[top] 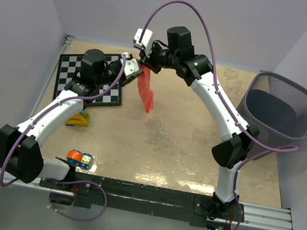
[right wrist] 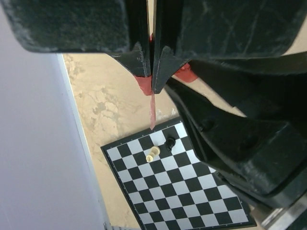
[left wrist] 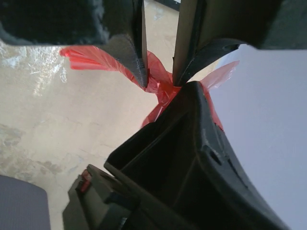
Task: Put the trash bags into the trash bin
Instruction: Unfold the trash bag at the center of the board.
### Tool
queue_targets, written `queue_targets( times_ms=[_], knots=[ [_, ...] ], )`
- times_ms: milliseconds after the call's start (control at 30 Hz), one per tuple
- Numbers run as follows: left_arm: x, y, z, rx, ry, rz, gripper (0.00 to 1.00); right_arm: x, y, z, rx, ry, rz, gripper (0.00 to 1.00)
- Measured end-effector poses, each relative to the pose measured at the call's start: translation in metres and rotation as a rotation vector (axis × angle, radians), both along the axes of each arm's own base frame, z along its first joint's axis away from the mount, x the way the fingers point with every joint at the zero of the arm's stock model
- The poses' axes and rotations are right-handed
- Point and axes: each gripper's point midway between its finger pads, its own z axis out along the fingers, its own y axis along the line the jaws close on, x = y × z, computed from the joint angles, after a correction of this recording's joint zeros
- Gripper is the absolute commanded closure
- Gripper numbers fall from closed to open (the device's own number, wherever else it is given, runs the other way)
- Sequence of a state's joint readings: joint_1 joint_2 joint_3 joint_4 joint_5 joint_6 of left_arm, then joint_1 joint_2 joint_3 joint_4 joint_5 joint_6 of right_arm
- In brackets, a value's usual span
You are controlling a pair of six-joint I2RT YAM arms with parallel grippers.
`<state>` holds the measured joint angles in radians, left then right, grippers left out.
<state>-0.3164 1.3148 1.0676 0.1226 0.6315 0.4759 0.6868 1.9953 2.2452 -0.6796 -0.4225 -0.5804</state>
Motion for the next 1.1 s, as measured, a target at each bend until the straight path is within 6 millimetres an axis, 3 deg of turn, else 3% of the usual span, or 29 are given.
queue_targets(
  times_ms=[100, 233, 300, 333, 400, 433, 500, 600, 700, 767, 833, 900, 1000, 1100],
  knots=[
    [0.010, 0.007, 0.005, -0.009, -0.017, 0.064, 0.79, 0.000, 0.001, 0.001, 0.014, 0.013, -0.010, 1.00],
    [0.017, 0.011, 0.006, -0.015, -0.025, 0.107, 0.98, 0.000, 0.000, 0.001, 0.024, 0.036, -0.025, 1.00],
    [0.019, 0.011, 0.004, -0.018, -0.018, 0.113, 1.00, -0.001, 0.000, 0.001, 0.029, 0.050, -0.031, 0.99],
    [0.020, 0.011, 0.003, -0.020, -0.015, 0.113, 1.00, 0.000, -0.001, 0.000, 0.031, 0.056, -0.036, 0.86],
    [0.021, 0.010, 0.001, -0.022, -0.010, 0.114, 1.00, 0.001, -0.003, 0.000, 0.042, 0.078, -0.054, 0.48],
    [0.022, 0.010, 0.001, -0.023, -0.007, 0.114, 1.00, 0.004, -0.005, 0.000, 0.052, 0.098, -0.072, 0.35],
    [0.020, 0.010, -0.002, -0.018, 0.002, 0.108, 1.00, 0.012, -0.014, 0.002, 0.087, 0.139, -0.121, 0.27],
    [0.013, 0.006, -0.007, 0.004, 0.016, 0.068, 1.00, 0.040, -0.046, 0.012, 0.173, 0.202, -0.193, 0.25],
    [-0.004, 0.000, -0.012, 0.028, 0.048, -0.011, 1.00, 0.075, -0.103, 0.021, 0.234, 0.201, -0.256, 0.23],
    [-0.016, -0.005, -0.013, 0.037, 0.080, -0.073, 1.00, 0.084, -0.142, 0.022, 0.238, 0.182, -0.279, 0.22],
    [-0.028, -0.011, -0.006, 0.039, 0.111, -0.140, 1.00, 0.075, -0.169, 0.020, 0.207, 0.147, -0.264, 0.20],
    [-0.038, -0.015, 0.004, 0.033, 0.131, -0.193, 1.00, 0.051, -0.172, 0.022, 0.160, 0.089, -0.181, 0.20],
    [-0.049, -0.021, 0.018, 0.023, 0.149, -0.254, 1.00, 0.010, -0.152, 0.028, 0.095, -0.008, -0.013, 0.15],
    [-0.057, -0.023, 0.017, 0.021, 0.187, -0.288, 1.00, -0.025, -0.130, 0.028, 0.037, -0.094, 0.137, 0.15]
  ],
)
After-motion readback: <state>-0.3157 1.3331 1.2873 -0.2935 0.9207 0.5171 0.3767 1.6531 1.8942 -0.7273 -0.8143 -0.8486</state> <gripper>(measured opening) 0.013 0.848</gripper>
